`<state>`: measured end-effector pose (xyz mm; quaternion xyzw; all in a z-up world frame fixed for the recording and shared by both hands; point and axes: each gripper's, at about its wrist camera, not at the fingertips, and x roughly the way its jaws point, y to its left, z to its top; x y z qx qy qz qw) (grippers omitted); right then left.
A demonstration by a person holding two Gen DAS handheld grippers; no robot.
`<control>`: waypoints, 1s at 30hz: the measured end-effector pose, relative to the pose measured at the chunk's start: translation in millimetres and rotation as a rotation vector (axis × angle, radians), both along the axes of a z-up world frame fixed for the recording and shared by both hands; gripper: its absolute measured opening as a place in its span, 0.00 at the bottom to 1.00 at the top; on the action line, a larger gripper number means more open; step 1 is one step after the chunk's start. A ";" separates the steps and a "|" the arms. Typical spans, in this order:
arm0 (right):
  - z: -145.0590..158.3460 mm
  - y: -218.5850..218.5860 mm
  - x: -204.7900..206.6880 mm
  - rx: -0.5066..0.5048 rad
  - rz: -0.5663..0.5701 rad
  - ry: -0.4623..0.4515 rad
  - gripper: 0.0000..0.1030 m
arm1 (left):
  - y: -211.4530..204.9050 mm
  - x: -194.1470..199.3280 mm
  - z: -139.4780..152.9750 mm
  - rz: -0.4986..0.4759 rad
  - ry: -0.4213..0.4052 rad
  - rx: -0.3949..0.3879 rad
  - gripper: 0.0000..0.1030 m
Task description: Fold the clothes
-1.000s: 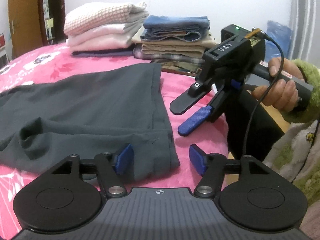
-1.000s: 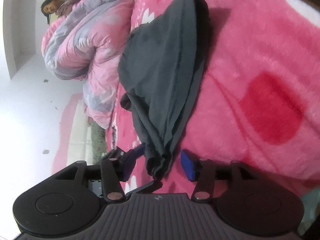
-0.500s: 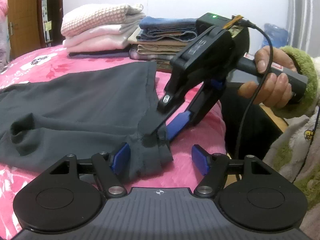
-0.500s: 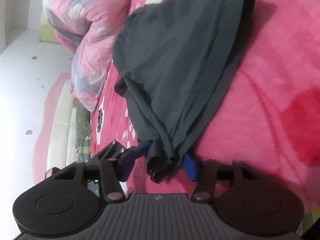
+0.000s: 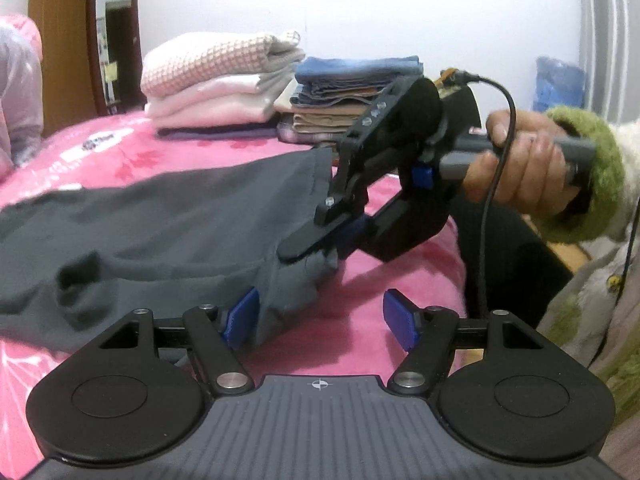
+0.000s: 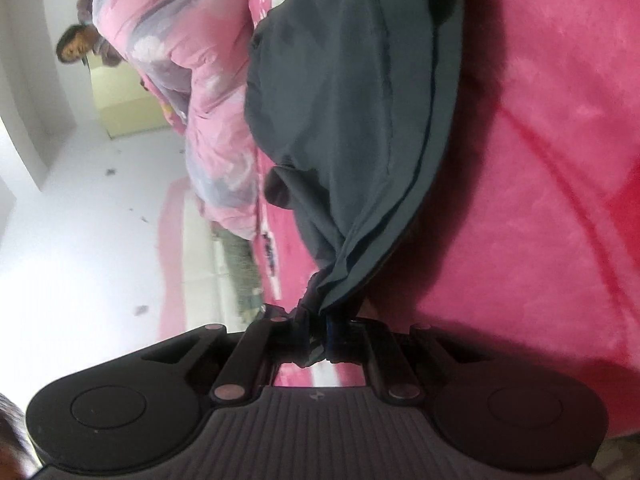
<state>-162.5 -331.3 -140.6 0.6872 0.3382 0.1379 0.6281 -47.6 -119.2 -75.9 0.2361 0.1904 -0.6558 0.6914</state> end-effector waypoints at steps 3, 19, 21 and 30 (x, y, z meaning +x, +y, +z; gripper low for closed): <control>-0.8 -0.9 3.1 0.035 0.006 -0.008 0.07 | -2.1 -3.9 0.2 0.004 -0.064 0.010 0.60; 15.4 -41.4 -40.7 -0.099 -0.183 -0.015 0.43 | -14.5 7.2 6.2 0.068 -0.165 0.070 0.13; 25.9 -52.0 -52.0 -0.204 -0.255 0.008 0.46 | -12.6 8.6 8.2 0.076 -0.156 0.059 0.13; 30.9 -71.1 -18.8 -0.309 -0.358 0.105 0.46 | -0.6 16.6 18.8 0.130 -0.080 -0.006 0.13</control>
